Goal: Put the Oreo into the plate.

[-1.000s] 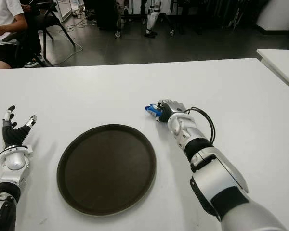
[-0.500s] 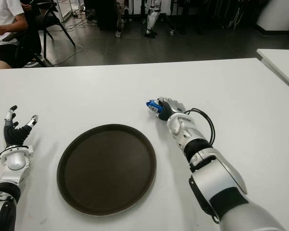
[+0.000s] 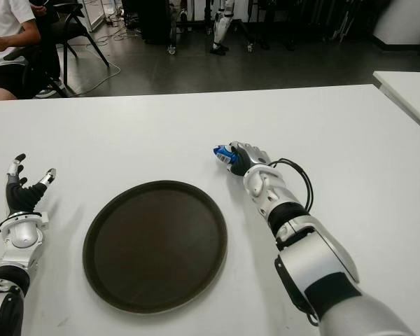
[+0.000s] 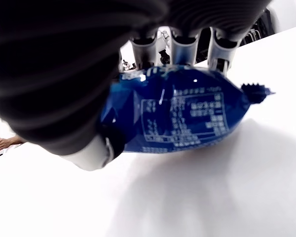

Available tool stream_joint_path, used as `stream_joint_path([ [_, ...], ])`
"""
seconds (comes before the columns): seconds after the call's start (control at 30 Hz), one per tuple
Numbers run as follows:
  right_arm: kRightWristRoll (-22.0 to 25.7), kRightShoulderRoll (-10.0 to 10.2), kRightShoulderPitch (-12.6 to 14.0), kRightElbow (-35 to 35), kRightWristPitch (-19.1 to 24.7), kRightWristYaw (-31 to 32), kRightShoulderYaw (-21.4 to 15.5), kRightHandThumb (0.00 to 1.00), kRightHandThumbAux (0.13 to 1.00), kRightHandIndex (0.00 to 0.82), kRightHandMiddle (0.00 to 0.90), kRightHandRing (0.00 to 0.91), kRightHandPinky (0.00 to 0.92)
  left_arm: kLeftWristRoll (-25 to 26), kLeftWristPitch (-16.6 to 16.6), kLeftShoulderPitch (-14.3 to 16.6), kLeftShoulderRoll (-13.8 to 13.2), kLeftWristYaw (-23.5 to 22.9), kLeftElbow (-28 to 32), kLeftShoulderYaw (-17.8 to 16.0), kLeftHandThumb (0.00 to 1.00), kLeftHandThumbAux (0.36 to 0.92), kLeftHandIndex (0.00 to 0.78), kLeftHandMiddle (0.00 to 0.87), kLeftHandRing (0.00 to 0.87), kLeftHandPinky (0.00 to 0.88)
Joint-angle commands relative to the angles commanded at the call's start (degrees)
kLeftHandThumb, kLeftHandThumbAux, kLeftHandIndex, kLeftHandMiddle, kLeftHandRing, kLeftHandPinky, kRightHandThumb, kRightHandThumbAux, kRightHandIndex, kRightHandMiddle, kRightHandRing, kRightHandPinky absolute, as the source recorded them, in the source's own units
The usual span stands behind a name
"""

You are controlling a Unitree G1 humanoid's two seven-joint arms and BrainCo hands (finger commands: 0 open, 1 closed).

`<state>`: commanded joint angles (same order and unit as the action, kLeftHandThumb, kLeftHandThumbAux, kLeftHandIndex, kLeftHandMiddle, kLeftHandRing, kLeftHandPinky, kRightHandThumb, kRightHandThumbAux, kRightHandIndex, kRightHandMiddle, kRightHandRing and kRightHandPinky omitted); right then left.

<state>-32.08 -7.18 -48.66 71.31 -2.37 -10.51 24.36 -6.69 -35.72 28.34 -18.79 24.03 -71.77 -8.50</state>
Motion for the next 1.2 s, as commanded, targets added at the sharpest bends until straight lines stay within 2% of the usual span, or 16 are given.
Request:
stream_joint_path([
  [0.2, 0.3, 0.0, 0.0, 0.1, 0.0, 0.3, -0.3, 0.703, 0.718, 0.434, 0.718, 0.713, 0.695, 0.3, 0.5, 0.1, 0.1, -0.5, -0.1, -0.3, 0.0, 0.702, 0.021, 0.019, 0.0, 0.001],
  [0.8, 1.3, 0.0, 0.3, 0.1, -0.5, -0.3, -0.7, 0.704, 0.717, 0.436, 0.732, 0.726, 0.716, -0.4, 1.4, 0.1, 0.1, 0.6, -0.1, 0.0, 0.0, 0.675, 0.011, 0.005, 0.0, 0.001],
  [1.0, 3.1, 0.2, 1.1, -0.7, -1.3, -3.1, -2.8, 0.704, 0.717, 0.437, 0.743, 0.736, 0.723, -0.5, 1.1, 0.1, 0.0, 0.6, -0.1, 0.1, 0.0, 0.669, 0.019, 0.014, 0.0, 0.012],
  [1.13, 5.4, -0.3, 3.6, -3.2, -3.4, -6.9, -5.7, 0.705, 0.717, 0.439, 0.764, 0.758, 0.751, -0.5, 0.8, 0.1, 0.0, 0.4, -0.1, 0.0, 0.0, 0.673, 0.017, 0.014, 0.0, 0.017],
  [1.2, 7.3, -1.1, 6.8, -7.1, -5.5, -8.2, -8.0, 0.706, 0.717, 0.44, 0.774, 0.769, 0.764, -0.1, 0.7, 0.1, 0.1, -0.1, -0.1, -0.3, 0.0, 0.675, 0.017, 0.014, 0.001, 0.02],
])
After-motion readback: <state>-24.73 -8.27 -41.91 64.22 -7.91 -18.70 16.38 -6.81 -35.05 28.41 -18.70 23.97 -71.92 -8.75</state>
